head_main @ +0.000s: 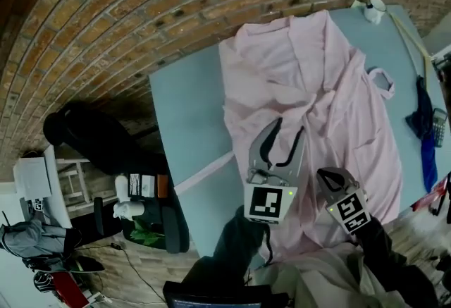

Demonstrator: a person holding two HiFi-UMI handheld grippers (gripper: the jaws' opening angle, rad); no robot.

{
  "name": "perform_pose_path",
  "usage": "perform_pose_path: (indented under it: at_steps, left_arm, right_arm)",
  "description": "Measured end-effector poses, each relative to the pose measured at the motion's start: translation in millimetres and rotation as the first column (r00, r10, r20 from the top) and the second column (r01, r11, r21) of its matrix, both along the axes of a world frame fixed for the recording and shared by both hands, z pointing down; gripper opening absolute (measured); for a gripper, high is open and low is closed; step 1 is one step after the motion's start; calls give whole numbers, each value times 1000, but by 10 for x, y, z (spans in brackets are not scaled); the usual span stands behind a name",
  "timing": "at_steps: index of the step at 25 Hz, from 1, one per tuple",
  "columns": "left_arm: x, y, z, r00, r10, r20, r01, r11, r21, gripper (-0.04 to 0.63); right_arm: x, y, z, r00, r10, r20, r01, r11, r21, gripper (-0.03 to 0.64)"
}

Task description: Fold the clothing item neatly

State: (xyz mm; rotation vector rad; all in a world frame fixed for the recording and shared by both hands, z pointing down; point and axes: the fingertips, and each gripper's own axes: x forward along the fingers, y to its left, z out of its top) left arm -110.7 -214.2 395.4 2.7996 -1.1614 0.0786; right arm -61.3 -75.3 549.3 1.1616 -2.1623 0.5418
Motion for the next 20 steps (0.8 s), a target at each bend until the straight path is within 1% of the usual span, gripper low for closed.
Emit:
perform_pose_path:
  at_steps: [1, 2, 3, 6, 8, 10, 12, 15, 18, 20]
  left_arm:
    - [138, 180, 175, 1000, 20, -4, -20, 998, -62, 232]
    - [203, 344, 275, 1000, 17, -13, -18, 995, -96, 239]
    - [220, 491, 320, 1000, 2, -19, -4, 993, -117, 213]
    - [99, 829, 388, 999, -49, -23, 45, 984, -172, 13]
    - [-75, 952, 429, 996, -83, -26, 77, 981, -176, 8]
    - [-281, 1079, 449, 993, -117, -5, 114, 979, -170, 8]
    - [-474, 1279, 511, 988, -155, 14, 155, 968, -198, 8]
    - [-672, 1607, 654, 980, -195, 35, 197, 946, -256, 8]
    - [-867, 1916, 777, 969, -234, 84, 249, 925, -287, 8]
    - [-1020, 2186, 882, 954, -274, 123, 299, 902, -312, 8]
  right_arm:
    - [88, 31, -25, 1000, 17, -1, -17, 1000, 3, 0]
    - [184, 66, -59, 999, 35, -2, -34, 999, 10, 0]
    - [287, 111, -103, 999, 54, -1, -54, 998, 18, 0]
    - [611, 293, -261, 990, 143, 18, -144, 988, 57, 0]
    - [794, 407, -342, 974, 218, 55, -222, 971, 83, 0]
    - [918, 561, -384, 953, 282, 107, -292, 953, 87, 0]
    - [999, 778, -402, 935, 326, 141, -339, 938, 77, 0]
    - [1100, 1058, -411, 927, 353, 124, -365, 927, 83, 0]
    - [1176, 1249, -456, 930, 356, 90, -365, 923, 125, 0]
    - [1315, 1433, -492, 928, 367, 63, -372, 913, 167, 0]
